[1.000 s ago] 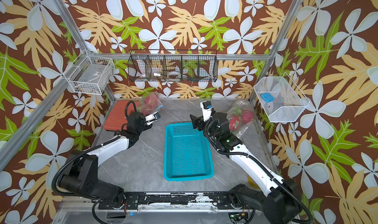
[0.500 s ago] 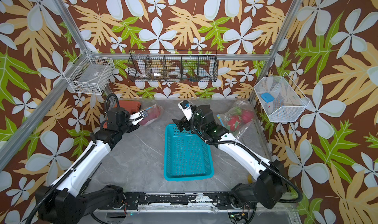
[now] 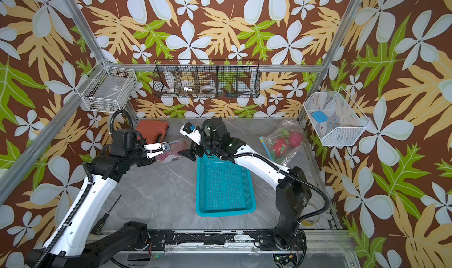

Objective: Open the zip-top bag and take out the dragon fruit
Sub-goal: Pick up the zipper food storage bag at the center of the board.

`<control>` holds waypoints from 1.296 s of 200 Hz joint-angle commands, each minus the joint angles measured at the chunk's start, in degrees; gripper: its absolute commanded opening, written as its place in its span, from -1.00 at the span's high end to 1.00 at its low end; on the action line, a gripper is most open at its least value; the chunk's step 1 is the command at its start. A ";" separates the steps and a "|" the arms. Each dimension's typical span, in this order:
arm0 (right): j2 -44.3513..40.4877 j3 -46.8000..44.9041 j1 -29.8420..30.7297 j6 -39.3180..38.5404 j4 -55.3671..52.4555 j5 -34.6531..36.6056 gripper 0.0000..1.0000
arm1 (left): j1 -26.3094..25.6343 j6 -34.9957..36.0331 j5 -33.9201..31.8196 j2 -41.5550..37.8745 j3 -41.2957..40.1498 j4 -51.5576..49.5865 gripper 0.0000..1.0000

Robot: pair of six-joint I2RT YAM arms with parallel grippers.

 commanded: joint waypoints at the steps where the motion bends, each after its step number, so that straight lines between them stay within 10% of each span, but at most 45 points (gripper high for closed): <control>1: 2.89 3.69 1.08 -1.41 -1.28 -4.59 -0.92 | 0.08 2.11 0.83 0.03 1.58 -3.98 1.00; 27: 6.53 7.59 1.78 0.21 -2.04 -6.49 -0.72 | 0.13 2.32 0.85 0.03 2.44 -4.23 1.00; 67: 8.58 9.51 1.87 2.95 0.12 -7.45 0.72 | 0.10 0.69 2.17 -0.22 3.63 -5.29 1.00; 89: 8.15 8.78 1.61 4.35 1.20 -6.26 1.00 | 0.07 -1.41 2.57 -0.50 2.79 -4.12 1.00; 124: 5.76 3.82 -0.40 11.04 7.86 -4.12 1.00 | 2.49 -5.87 6.90 0.49 2.40 -7.21 -0.66; 157: 2.90 -2.70 -3.08 16.99 15.23 -2.37 1.00 | 9.86 -5.32 12.79 4.49 4.67 -15.34 -0.87; 207: 1.13 -5.53 -3.44 19.16 17.00 0.19 1.00 | 12.64 -2.08 17.52 -0.32 -3.16 -15.39 -0.66; 259: 1.05 -7.00 -3.87 20.12 18.20 2.54 1.00 | 14.18 0.74 14.26 -4.50 -5.89 -11.98 0.56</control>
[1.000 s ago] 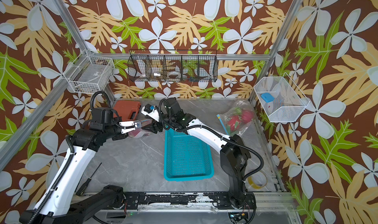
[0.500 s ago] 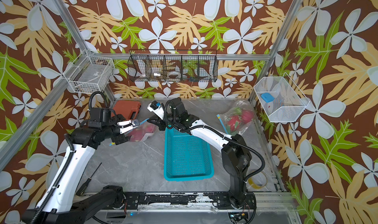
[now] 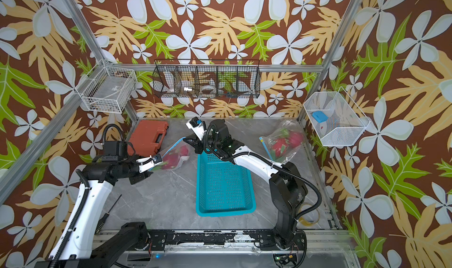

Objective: Open the zip-top bag and take out the dragon fruit
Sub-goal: Pick up the zipper food storage bag at the center of the board.

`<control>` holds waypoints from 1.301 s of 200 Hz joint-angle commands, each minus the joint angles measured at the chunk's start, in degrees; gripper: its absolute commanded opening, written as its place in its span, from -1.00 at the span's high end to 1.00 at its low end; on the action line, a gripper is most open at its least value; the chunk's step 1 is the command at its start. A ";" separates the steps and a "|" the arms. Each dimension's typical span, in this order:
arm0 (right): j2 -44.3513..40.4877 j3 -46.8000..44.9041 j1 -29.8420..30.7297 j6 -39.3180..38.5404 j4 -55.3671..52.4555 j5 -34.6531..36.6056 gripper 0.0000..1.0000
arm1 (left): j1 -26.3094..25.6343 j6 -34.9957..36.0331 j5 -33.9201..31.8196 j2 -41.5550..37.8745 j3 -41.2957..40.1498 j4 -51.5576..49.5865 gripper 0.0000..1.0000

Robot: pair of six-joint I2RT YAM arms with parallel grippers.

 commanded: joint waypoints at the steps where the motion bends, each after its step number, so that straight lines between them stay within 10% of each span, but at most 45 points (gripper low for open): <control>1: -0.36 -0.56 -0.40 1.40 3.11 1.46 1.00 | 0.96 2.67 -0.39 -0.30 1.43 0.21 0.60; 18: -0.36 -0.98 -0.63 1.67 3.30 1.56 1.00 | 1.45 2.36 -1.46 -0.28 2.94 -0.23 1.00; 60: -2.97 -2.37 -0.63 -0.25 3.35 2.16 0.99 | 1.46 5.70 -1.46 -3.13 7.79 -2.94 1.00; 94: -8.97 -3.89 1.45 -13.05 -3.91 -1.77 -0.36 | 1.37 6.17 3.04 -0.80 17.26 -14.06 1.00; 142: -11.67 1.18 7.80 -27.55 -21.97 -0.71 -0.90 | 0.65 6.04 7.25 0.10 18.61 -17.84 1.00; 242: 3.50 18.42 13.45 -22.85 -32.36 -5.55 -0.35 | -3.18 1.97 6.59 -0.27 17.89 -16.09 1.00; 260: 3.02 16.39 13.45 -21.21 -28.71 -6.26 0.26 | -3.20 1.34 6.89 -0.59 17.49 -14.90 1.00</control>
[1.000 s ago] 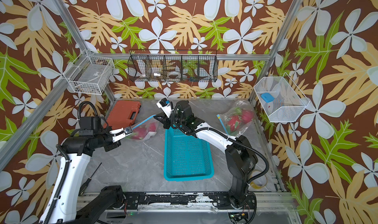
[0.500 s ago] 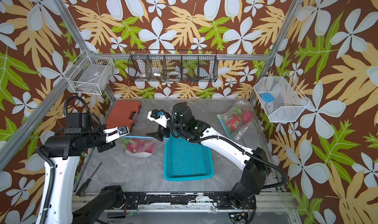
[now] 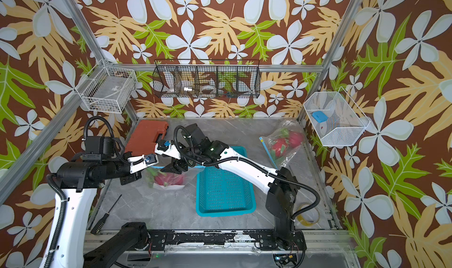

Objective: Open the zip-top bag and take out the dragon fruit
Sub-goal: Pick up the zipper food storage bag at the center of the board, then unzip the zipper on the zipper food storage bag.

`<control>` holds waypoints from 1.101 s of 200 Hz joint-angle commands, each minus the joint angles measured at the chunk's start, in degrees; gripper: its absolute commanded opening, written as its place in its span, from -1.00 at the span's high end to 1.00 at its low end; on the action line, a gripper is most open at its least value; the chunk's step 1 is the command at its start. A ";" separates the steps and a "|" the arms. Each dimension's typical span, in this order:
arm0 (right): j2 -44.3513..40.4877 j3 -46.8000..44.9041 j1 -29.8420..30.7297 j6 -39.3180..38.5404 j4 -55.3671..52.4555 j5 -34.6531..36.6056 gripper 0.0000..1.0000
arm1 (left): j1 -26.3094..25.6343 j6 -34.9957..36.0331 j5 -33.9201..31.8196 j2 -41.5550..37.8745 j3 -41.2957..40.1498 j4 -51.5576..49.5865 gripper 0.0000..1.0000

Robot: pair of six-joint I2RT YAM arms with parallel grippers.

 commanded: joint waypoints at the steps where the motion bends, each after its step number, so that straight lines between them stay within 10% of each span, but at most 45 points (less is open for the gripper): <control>1: -0.45 -1.52 -0.08 3.28 2.84 -2.70 0.32 | -0.05 -1.13 1.75 -0.35 -0.37 1.45 1.00; 14: -1.46 -3.03 -0.08 3.45 5.25 -2.22 1.00 | -0.05 -2.82 2.45 -0.61 -0.48 2.62 0.92; 36: -3.73 -6.12 -0.08 3.26 8.16 -1.52 1.00 | -0.05 -6.16 3.95 -0.64 -0.57 3.27 -0.27; 51: -4.83 -7.80 -0.30 3.33 8.85 -1.21 1.00 | -0.05 -6.82 5.45 -0.27 -0.57 1.31 -0.51; 220: -10.82 -18.09 -3.22 8.21 15.65 -0.64 0.98 | 3.11 -3.91 14.63 -1.42 1.56 0.71 0.27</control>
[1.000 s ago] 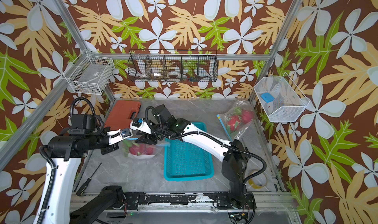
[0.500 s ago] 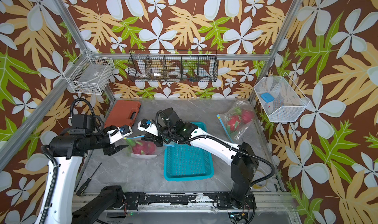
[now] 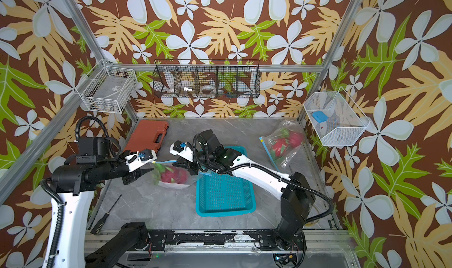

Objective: Open the zip-top bag and take out the dragon fruit
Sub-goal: Unzip the zipper on the zipper food storage bag.

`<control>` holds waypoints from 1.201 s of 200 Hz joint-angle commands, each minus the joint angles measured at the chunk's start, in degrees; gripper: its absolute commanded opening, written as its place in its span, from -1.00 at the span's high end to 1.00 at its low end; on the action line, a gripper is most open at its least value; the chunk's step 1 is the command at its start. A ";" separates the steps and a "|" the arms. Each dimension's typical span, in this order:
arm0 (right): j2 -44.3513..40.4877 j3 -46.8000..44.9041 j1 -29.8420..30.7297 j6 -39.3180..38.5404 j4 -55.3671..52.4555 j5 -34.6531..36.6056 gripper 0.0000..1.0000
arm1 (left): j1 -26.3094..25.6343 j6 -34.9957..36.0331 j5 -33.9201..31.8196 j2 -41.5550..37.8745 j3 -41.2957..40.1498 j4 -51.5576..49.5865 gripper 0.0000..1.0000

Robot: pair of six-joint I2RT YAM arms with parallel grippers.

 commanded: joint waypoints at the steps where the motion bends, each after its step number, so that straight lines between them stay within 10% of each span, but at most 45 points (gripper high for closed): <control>1: -0.19 0.61 -0.06 0.98 1.80 -0.44 0.97 | 0.12 0.68 1.85 -0.31 0.28 -0.23 0.28; 54: -0.22 1.88 -0.03 1.54 1.46 -0.68 0.66 | 0.12 1.73 0.24 -1.25 -1.39 2.15 1.00; 110: 1.20 5.96 2.33 -0.07 0.73 -2.20 0.12 | 0.12 1.25 0.66 -2.95 -2.27 4.79 1.00; 240: 8.30 15.85 5.51 3.68 3.42 -6.23 0.58 | 0.12 0.07 0.24 -3.30 -2.89 5.75 1.00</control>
